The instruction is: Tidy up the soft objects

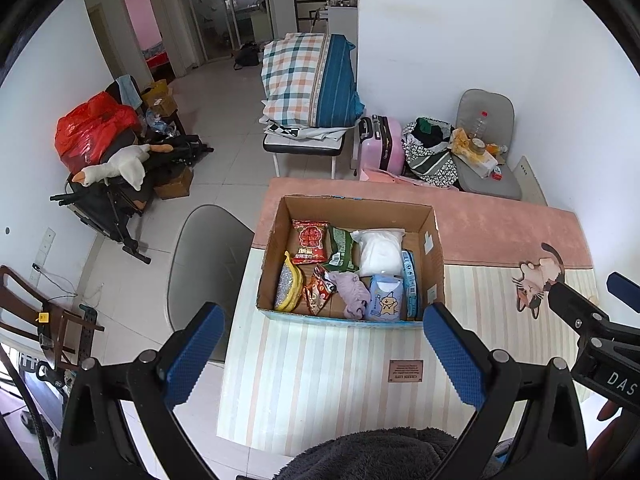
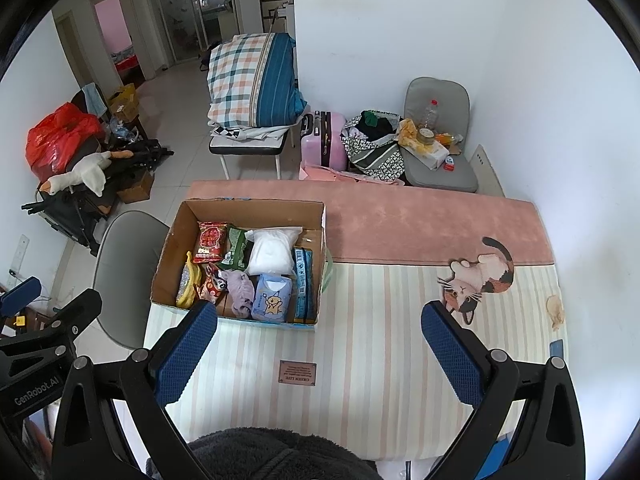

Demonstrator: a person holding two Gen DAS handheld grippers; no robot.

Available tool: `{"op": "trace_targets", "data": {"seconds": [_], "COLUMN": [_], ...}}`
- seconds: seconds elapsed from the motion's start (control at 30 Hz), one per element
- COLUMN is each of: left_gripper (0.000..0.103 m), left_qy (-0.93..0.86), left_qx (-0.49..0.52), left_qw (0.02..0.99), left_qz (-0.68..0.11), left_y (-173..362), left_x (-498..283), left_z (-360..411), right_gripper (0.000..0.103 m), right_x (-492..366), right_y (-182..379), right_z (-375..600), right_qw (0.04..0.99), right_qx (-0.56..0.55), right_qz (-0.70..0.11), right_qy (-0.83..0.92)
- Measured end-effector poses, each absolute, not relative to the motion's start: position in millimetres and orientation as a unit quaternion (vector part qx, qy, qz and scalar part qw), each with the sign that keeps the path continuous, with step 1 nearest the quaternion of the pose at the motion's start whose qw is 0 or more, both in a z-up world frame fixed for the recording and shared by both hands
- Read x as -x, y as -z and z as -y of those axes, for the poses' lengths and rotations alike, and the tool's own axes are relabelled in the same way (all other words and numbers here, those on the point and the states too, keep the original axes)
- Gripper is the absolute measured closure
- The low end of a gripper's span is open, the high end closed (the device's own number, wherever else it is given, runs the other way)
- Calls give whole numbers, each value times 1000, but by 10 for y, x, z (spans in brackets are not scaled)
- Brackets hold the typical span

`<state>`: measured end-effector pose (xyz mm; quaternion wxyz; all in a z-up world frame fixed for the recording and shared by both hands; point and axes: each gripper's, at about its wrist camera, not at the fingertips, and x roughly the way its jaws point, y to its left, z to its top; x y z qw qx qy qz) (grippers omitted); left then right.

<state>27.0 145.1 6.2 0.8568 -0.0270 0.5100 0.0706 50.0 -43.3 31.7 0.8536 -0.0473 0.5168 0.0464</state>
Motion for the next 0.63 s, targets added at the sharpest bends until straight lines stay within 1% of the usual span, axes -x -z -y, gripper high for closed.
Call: {"op": "trace_targets", "data": {"seconds": [0.63], "left_gripper": [1], "left_qy": [-70], "left_qx": [21], "left_qw": [864], "left_qz": [-498], "left_y": [-186], "left_x": [-326], "left_z": [-1466], "right_gripper": [0], "right_x": [-484], "right_y": [-412], "right_z": [455], "right_qw": [856], "right_qx": [49], "right_qz": [-512], "right_qy": [-48]}}
